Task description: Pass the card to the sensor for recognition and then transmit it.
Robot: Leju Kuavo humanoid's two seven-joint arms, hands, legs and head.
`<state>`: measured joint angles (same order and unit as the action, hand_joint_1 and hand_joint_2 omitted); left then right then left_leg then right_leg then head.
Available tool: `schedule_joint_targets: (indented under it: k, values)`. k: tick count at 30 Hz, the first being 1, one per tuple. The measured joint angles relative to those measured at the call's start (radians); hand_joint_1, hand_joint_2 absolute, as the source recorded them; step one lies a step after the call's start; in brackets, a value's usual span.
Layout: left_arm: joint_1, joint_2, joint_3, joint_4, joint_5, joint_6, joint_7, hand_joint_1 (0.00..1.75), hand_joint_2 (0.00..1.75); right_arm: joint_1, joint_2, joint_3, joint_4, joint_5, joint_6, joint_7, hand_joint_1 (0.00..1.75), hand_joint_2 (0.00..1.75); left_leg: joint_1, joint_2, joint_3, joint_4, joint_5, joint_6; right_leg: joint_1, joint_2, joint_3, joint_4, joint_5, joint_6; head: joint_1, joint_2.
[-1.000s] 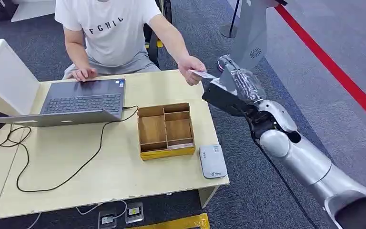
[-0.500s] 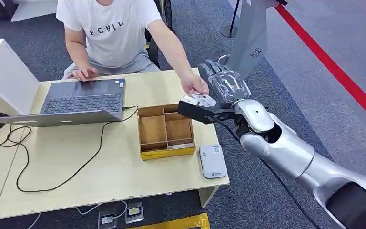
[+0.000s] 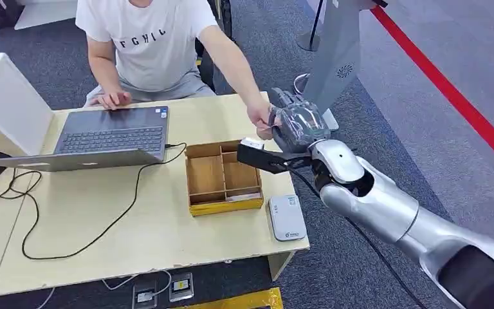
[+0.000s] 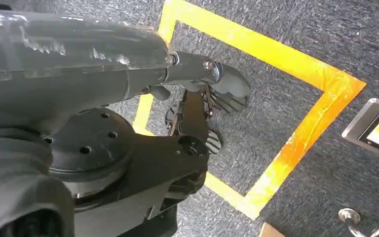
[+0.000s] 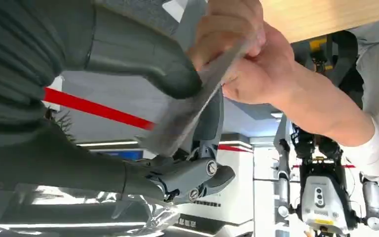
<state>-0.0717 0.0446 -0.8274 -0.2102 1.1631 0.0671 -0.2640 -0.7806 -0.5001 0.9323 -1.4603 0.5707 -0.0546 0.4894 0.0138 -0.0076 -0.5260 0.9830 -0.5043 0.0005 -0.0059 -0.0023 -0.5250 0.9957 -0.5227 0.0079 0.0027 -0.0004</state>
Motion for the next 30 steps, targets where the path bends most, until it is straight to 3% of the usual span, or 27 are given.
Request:
schedule_joint_targets:
  k: [18,30]
  values:
    - [0.0,0.002,-0.016,0.0,0.003,0.001,0.0,0.0,0.0,0.025,0.0,0.0,0.0,0.004,-0.001,-0.003,1.75,1.75,0.0,0.001,0.0,0.0,0.0,0.0,0.0,0.002,-0.001,0.0,0.0,0.0,0.0,0.0]
    - [0.001,0.002,-0.016,0.0,0.023,0.005,0.003,0.0,0.0,0.15,-0.035,-0.024,0.008,-0.028,-0.016,-0.01,1.75,1.75,0.0,0.002,0.0,0.0,0.0,0.0,0.0,0.002,-0.001,0.0,0.0,0.0,0.0,0.0]
